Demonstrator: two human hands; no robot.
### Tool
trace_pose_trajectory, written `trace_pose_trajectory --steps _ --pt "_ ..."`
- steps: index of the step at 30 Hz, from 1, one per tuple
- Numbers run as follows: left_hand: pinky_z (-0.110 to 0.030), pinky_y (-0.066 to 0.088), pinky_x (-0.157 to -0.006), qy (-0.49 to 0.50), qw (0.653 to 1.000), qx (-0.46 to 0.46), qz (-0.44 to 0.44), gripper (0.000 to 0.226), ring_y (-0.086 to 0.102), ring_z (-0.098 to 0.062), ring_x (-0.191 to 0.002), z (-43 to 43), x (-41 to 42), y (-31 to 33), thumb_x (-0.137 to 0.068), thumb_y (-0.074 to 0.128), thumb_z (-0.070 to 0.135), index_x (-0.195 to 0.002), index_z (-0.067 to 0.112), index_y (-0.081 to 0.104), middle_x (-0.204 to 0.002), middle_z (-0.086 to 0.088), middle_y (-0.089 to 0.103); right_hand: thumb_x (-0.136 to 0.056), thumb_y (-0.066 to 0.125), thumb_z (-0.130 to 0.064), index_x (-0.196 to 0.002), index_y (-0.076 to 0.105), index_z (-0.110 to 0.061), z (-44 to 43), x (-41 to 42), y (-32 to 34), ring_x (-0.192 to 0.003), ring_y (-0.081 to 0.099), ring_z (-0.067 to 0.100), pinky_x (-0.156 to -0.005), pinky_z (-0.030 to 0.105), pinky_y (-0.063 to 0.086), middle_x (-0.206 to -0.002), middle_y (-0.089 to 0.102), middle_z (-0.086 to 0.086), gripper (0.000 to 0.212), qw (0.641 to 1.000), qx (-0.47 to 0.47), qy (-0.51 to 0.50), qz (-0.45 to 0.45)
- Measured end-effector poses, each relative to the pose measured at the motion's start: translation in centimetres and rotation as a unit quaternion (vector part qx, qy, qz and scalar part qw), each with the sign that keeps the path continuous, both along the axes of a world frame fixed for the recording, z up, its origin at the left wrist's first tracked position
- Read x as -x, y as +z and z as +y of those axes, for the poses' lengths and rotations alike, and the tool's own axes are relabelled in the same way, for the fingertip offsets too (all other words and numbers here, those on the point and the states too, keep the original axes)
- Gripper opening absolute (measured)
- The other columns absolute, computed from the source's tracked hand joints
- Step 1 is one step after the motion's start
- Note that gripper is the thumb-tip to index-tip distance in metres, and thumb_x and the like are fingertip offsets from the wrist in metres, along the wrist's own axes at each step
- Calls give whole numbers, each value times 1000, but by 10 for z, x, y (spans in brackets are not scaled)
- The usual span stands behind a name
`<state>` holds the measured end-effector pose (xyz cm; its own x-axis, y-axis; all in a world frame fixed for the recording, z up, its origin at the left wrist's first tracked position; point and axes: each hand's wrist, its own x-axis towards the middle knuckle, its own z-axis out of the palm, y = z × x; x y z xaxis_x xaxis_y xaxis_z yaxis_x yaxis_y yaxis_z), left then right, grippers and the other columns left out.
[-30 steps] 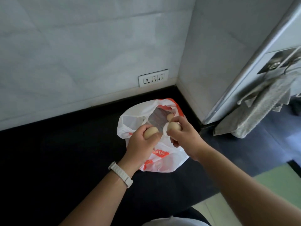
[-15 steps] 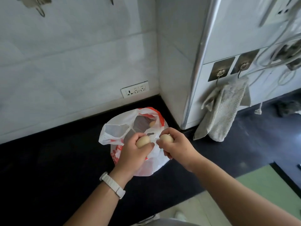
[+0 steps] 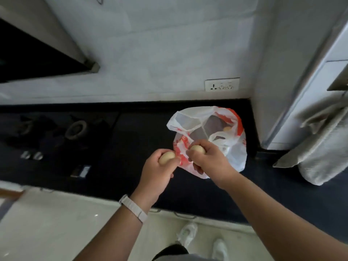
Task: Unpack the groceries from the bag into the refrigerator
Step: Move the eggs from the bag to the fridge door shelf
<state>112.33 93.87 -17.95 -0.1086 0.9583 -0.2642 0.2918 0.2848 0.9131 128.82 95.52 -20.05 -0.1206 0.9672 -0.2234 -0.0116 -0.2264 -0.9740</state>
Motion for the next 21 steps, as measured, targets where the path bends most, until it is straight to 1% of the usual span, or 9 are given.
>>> trace_pose_trajectory --steps 2,4,9,12,15,18,21 --pt "-19 48 -55 48 999 1 -2 13 57 -7 -57 -11 23 0 -84 73 25 -96 26 67 -75 0 63 -89 66 -23 -94 63 -19 -2 26 3 -57 56 15 -54 28 48 -74 62 8 7 999 2 38 -6" --pt "-23 49 -59 89 996 3 -13 14 58 -8 -59 -25 48 0 -85 73 27 -98 27 67 -81 -2 64 -89 67 -25 -95 64 -20 -7 51 5 -59 57 16 -55 29 48 -77 64 8 9 997 -1 71 -13" --pt "-25 50 -61 166 985 -7 -42 15 58 -10 -62 -49 110 -2 -86 73 26 -99 29 66 -82 -2 65 -90 66 -24 -98 63 -17 -20 112 16 -61 56 18 -58 31 48 -78 64 6 11 989 18 143 -18" --pt "-24 51 -60 201 978 -13 -53 15 58 -10 -62 -59 151 -4 -86 73 25 -99 29 66 -81 -2 65 -90 66 -23 -98 63 -14 -23 157 21 -61 55 18 -57 30 47 -76 63 6 12 985 21 169 -31" --pt "-19 49 -56 208 977 -30 -37 15 58 -8 -61 -77 201 -3 -86 73 25 -99 29 65 -82 -1 65 -90 64 -21 -97 63 -12 -31 216 22 -57 54 17 -53 31 45 -75 63 7 11 983 14 175 -49" --pt "-15 48 -55 240 970 -39 -29 15 60 -10 -66 -103 265 -2 -86 72 26 -99 29 65 -86 0 66 -90 62 -22 -95 63 -13 -50 290 23 -56 52 16 -52 30 43 -74 62 7 11 978 24 197 -55" --pt "-19 48 -55 289 955 -57 -32 13 59 -10 -62 -134 337 -4 -86 72 23 -96 26 65 -84 -1 65 -89 61 -21 -94 63 -13 -73 366 26 -55 52 14 -51 28 43 -71 62 4 9 967 21 245 -67"
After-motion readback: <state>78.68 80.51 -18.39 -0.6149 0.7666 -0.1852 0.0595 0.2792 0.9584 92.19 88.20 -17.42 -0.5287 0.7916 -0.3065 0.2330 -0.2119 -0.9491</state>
